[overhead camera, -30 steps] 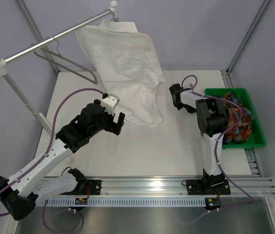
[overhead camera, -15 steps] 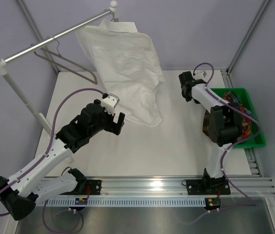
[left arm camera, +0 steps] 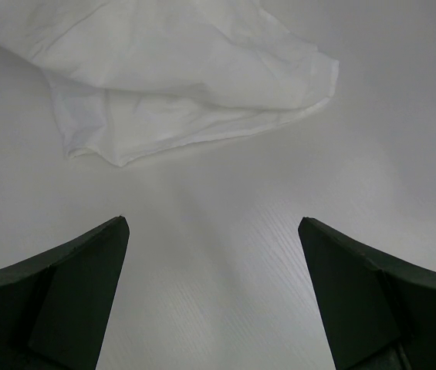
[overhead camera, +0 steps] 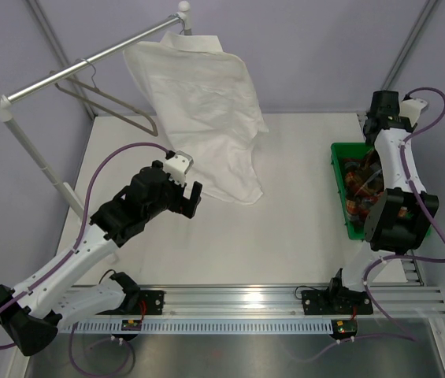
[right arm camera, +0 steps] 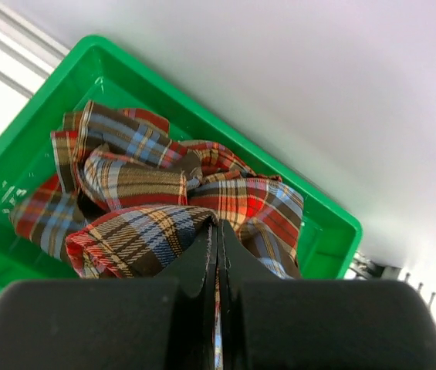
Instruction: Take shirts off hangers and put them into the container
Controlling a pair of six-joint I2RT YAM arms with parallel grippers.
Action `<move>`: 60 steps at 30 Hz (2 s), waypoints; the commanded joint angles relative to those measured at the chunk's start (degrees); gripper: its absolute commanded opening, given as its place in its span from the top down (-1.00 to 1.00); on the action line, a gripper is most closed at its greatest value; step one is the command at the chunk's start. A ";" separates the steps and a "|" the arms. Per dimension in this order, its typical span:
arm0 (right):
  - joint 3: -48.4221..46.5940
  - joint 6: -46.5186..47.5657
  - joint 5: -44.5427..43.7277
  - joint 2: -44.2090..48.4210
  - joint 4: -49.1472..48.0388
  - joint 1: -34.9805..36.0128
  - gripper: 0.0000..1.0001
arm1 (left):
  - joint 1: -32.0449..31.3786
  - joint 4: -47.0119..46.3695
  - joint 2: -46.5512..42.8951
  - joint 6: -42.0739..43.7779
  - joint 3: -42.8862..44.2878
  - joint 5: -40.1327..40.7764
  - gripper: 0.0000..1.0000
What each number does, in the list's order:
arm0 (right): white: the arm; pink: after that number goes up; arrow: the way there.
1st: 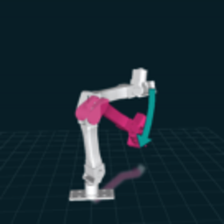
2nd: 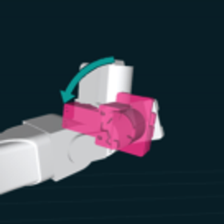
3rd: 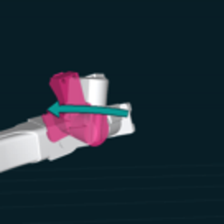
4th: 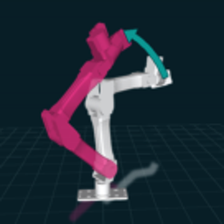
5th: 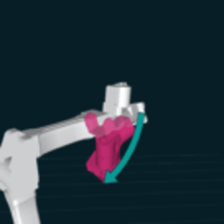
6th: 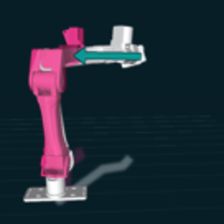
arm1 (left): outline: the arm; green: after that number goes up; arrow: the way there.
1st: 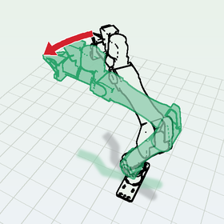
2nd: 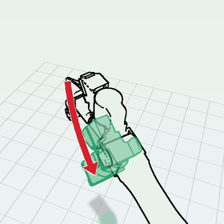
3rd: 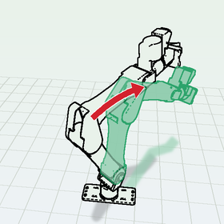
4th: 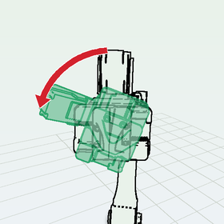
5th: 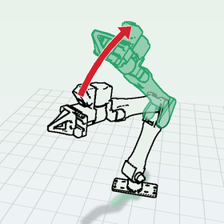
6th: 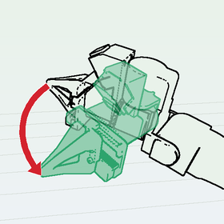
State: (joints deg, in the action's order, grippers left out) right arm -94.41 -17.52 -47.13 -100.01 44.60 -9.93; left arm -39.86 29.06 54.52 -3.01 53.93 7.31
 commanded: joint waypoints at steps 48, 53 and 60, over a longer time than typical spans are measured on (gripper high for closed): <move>-5.53 -0.33 24.37 -1.09 -0.39 -3.78 -0.73 | -0.22 -1.20 1.11 0.19 0.91 0.69 -0.98; 1.32 -0.15 27.18 6.65 -1.79 2.27 -0.79 | -0.22 -1.20 0.67 0.11 0.91 0.69 -0.98; 16.17 -0.93 37.36 16.32 -3.38 15.19 -0.76 | -0.31 -1.20 0.32 0.02 1.00 0.51 -0.98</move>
State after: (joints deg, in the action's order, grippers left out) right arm -82.61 -18.37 -16.95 -86.89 41.80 1.30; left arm -39.86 29.93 56.23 -3.03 53.93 7.38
